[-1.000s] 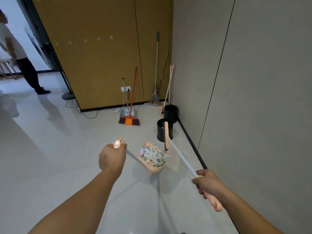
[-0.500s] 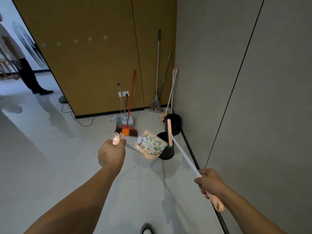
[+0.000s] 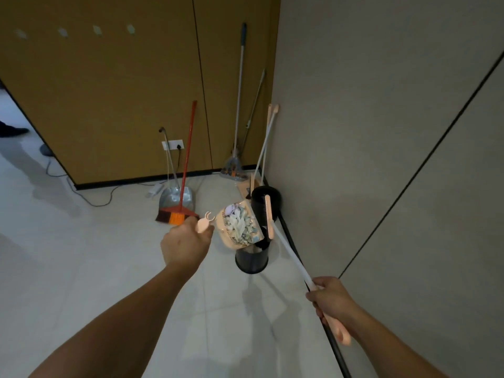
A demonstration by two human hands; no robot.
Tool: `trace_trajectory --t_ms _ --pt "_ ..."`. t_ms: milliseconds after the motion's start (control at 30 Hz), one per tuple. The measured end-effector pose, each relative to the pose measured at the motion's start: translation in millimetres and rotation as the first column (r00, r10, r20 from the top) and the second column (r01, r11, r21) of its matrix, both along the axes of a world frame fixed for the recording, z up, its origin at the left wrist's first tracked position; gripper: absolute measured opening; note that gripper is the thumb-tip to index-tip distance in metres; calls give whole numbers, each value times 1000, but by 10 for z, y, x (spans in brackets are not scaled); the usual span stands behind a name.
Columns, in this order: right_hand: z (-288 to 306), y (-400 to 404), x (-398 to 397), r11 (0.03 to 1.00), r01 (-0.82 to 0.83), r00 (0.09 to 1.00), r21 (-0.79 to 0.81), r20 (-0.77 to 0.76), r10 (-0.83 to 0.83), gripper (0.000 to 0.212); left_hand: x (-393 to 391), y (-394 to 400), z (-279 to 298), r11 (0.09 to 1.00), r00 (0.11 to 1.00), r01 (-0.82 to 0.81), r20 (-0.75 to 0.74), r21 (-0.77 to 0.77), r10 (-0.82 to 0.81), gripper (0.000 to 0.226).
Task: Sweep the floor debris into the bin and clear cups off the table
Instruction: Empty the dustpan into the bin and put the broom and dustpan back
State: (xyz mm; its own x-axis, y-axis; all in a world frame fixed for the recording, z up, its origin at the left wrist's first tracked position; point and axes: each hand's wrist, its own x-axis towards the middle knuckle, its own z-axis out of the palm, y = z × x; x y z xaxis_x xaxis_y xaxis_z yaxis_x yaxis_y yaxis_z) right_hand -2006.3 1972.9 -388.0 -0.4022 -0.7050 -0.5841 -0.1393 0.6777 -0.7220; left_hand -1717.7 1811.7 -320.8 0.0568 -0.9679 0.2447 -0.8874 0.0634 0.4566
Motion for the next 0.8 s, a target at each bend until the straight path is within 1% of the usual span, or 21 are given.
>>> trace_trajectory --t_ms 200,267,367,500,600,700,800 --pt "-83 -535 -146 999 -33 999 33 -19 34 18 -133 -425 -64 989 974 142 183 -50 -130 35" --pt "-125 -682 -227 998 -55 998 45 -35 56 15 -211 -502 -86 981 952 188 254 -55 -169 34" --pt "-198 -876 -387 995 -89 996 51 -26 91 18 -363 -536 -108 974 923 224 329 -40 -199 34" --pt "-281 -1033 -549 990 -126 992 71 35 124 18 -550 -521 -133 968 897 251 383 -28 -222 37" --pt "-316 -1123 -655 988 -143 987 63 86 137 20 -700 -552 -176 962 884 272 402 -29 -238 39" --pt "-337 -1167 -726 987 -147 984 65 113 139 20 -822 -603 -219 967 884 252 415 -39 -214 39" --pt "-358 -1178 -768 990 -127 986 63 120 118 30 -921 -645 -231 966 875 257 429 -20 -224 38"
